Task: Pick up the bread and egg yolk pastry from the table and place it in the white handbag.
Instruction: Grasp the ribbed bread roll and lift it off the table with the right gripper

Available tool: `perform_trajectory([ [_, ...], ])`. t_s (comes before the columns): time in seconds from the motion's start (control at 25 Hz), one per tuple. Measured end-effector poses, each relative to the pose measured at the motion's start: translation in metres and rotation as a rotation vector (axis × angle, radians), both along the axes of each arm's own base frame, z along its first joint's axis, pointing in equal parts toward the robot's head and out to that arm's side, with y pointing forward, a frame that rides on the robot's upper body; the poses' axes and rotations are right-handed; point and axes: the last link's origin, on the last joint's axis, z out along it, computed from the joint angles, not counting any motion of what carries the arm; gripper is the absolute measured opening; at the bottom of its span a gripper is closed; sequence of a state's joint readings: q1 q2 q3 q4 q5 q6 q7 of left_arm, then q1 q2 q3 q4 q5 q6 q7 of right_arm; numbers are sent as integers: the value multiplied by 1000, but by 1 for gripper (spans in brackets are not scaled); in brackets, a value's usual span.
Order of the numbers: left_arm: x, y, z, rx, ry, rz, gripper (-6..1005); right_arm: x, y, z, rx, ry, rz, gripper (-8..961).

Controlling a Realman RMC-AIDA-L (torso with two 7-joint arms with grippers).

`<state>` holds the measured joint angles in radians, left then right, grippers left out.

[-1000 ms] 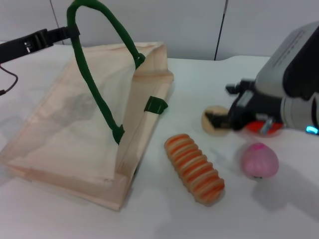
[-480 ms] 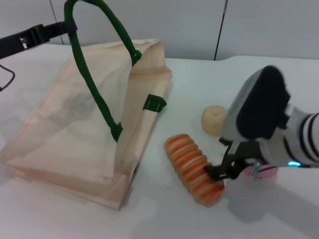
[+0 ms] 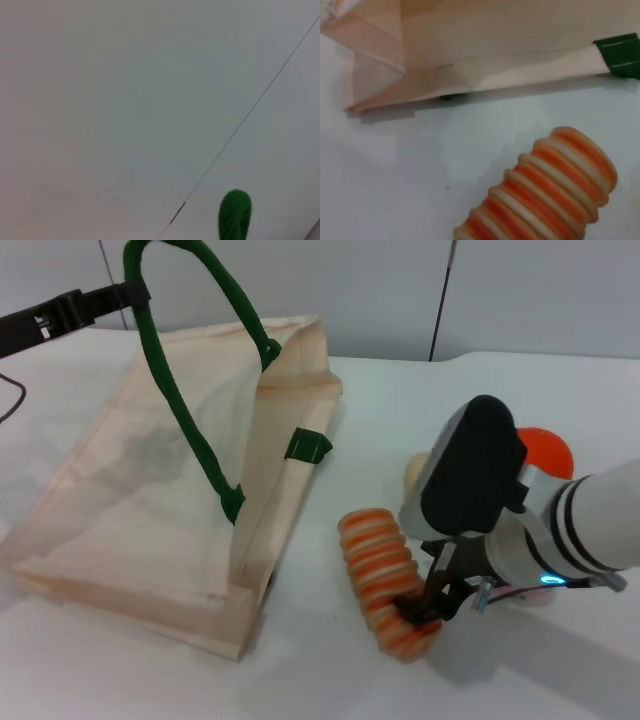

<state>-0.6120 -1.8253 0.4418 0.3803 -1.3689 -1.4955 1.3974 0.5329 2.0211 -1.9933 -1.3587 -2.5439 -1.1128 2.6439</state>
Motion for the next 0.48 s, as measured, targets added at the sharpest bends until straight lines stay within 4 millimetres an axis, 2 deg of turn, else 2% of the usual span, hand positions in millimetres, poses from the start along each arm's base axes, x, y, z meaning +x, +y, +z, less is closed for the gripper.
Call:
perform_trajectory([
  [0.2,0,0,0,-1,-2,-3,128,-10,0,-3,-1,11,16,661],
  [0.48,-1,-2,0,-2,-3,1,129,-10,1,-4,-5,5,12,655],
])
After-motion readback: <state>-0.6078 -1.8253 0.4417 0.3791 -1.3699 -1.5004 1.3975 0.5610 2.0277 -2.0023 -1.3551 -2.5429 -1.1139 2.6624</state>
